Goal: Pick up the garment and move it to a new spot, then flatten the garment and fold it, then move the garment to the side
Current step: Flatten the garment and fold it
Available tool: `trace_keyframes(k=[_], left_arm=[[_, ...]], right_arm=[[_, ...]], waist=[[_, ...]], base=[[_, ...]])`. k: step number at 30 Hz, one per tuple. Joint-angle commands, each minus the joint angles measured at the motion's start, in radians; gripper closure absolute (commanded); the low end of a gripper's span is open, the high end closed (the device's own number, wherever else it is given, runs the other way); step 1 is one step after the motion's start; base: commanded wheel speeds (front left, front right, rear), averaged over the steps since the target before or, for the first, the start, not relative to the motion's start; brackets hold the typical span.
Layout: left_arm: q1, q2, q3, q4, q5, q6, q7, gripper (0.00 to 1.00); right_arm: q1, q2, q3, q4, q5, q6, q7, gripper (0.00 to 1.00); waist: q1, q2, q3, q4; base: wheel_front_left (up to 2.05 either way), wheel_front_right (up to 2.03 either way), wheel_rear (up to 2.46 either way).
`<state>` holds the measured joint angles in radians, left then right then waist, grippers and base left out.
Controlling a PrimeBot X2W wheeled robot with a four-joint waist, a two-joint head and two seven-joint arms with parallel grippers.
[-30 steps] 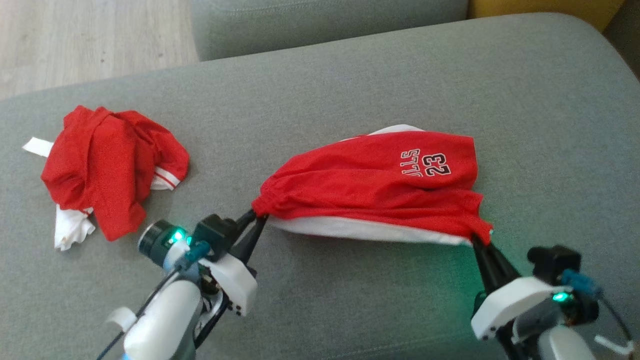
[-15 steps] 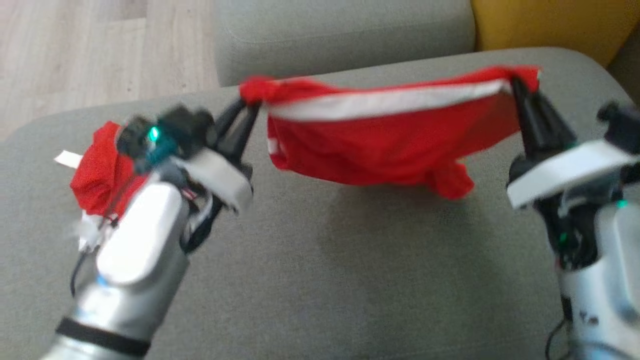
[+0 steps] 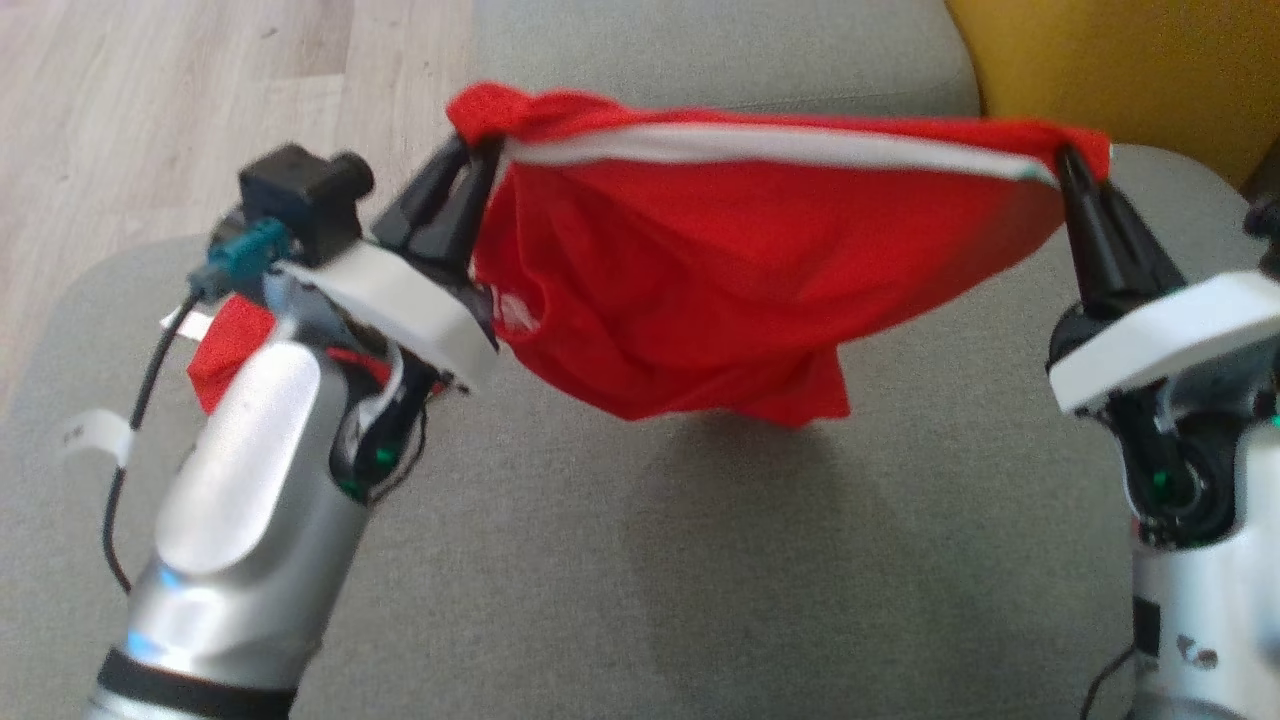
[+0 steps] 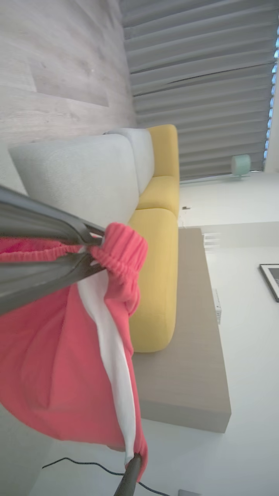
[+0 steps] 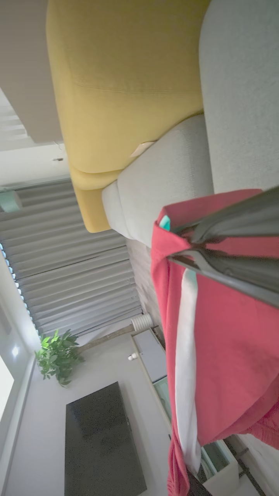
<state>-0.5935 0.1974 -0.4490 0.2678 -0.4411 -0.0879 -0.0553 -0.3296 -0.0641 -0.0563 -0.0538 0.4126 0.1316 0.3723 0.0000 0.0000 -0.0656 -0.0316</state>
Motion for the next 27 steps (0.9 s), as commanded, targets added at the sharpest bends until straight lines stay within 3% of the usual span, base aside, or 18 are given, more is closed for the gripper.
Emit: trace_keyframes(k=[1,9,14,18,22,23,27], left_arm=[[-0.033,0.022,0.046,-0.045,-0.013,0.008,0.011,1.0],[-0.096,0.03,0.056,-0.077,-0.047,0.01,0.089,1.0],[-0.293,0.053,0.096,0.017,-0.056,-0.001,0.12,1.0],[-0.51,0.072,0.122,0.162,-0.038,-0.011,0.097,1.0],[-0.72,0.063,0.139,0.307,-0.02,-0.018,0.018,1.0],[-0.72,0.063,0.139,0.307,-0.02,-0.018,0.018,1.0],[-0.864,0.048,0.151,0.446,-0.006,-0.019,-0.076,1.0]], right_arm=[[-0.026,0.009,0.006,-0.048,0.005,-0.001,0.013,1.0],[-0.127,0.014,0.016,-0.029,-0.002,-0.001,0.062,1.0],[-0.382,0.014,0.03,0.142,0.001,-0.001,0.036,1.0],[-0.653,0.014,0.044,0.353,-0.033,-0.001,-0.071,1.0],[-0.906,0.014,0.029,0.574,-0.089,-0.001,-0.244,1.0],[-0.906,0.014,0.029,0.574,-0.089,-0.001,-0.244,1.0],[-1.073,0.014,0.011,0.769,-0.111,-0.001,-0.405,1.0]], waist=[[0.0,0.0,0.008,0.003],[0.0,0.0,0.133,-0.013],[0.0,0.0,0.297,-0.051],[0.0,0.0,0.411,-0.078],[0.0,0.0,0.485,-0.087],[0.0,0.0,0.485,-0.087],[0.0,0.0,0.53,-0.094]], base=[[0.0,0.0,0.0],[0.0,0.0,0.0],[0.0,0.0,0.0],[0.0,0.0,0.0],[0.0,0.0,0.0],[0.0,0.0,0.0],[0.0,0.0,0.0]])
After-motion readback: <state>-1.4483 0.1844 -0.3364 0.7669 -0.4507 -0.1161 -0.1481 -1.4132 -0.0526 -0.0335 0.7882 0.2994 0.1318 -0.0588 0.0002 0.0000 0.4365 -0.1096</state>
